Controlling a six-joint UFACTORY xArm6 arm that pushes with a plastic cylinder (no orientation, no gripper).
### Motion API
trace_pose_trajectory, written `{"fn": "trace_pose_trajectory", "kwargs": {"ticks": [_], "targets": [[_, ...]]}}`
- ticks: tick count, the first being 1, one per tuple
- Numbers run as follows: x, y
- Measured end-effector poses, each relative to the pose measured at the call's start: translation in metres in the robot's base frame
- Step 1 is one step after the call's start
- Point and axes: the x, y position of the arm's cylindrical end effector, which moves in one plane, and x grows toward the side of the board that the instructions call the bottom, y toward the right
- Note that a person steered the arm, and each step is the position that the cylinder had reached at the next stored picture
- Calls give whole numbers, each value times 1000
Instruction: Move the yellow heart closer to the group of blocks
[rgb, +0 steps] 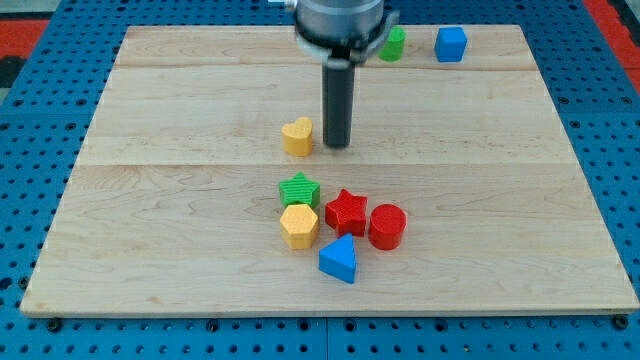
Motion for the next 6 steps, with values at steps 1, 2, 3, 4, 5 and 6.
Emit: {"fn": "trace_pose_trajectory", "kwargs": {"ticks": [1,2,3,4,5,6], "targets": [[-38,-84],[30,-61],[39,-36],[2,-29],[72,-17],[93,-19]]}}
